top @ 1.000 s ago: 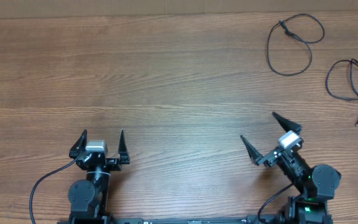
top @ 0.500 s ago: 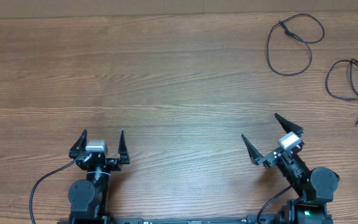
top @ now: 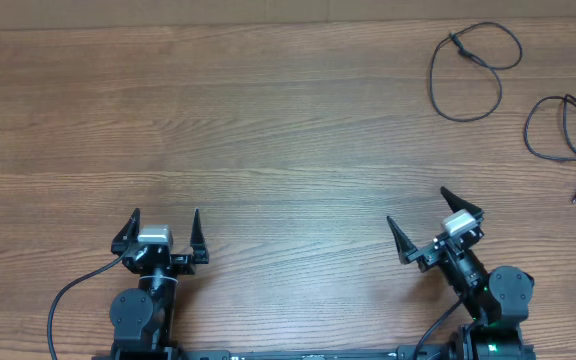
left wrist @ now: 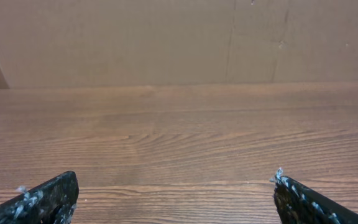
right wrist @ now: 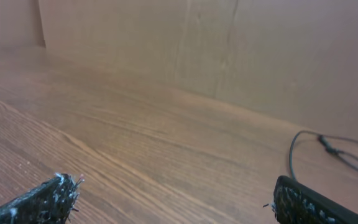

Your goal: Untangle cables

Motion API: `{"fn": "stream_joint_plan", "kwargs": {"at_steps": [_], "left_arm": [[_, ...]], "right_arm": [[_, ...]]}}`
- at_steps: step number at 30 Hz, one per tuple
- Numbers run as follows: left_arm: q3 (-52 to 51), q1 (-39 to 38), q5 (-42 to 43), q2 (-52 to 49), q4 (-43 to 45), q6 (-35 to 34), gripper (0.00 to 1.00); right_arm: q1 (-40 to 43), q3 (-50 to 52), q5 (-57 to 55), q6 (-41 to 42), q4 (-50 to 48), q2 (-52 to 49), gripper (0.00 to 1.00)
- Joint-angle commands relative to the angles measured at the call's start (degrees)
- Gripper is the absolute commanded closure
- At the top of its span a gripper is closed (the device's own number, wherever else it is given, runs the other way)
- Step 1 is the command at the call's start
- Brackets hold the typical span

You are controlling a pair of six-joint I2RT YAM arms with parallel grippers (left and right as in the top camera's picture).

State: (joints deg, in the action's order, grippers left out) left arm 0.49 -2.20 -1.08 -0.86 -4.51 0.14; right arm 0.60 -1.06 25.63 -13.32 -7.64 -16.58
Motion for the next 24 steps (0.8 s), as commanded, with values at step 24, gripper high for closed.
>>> {"fn": "stream_joint_plan", "kwargs": {"at_steps": [24], "left_arm": [[-0.22,-0.04,0.55,0.61,0.04,-0.55,0.00]], "right_arm": [[-5.40,0.61,-24.96,14.21,12.59,16.46,0.00]]}}
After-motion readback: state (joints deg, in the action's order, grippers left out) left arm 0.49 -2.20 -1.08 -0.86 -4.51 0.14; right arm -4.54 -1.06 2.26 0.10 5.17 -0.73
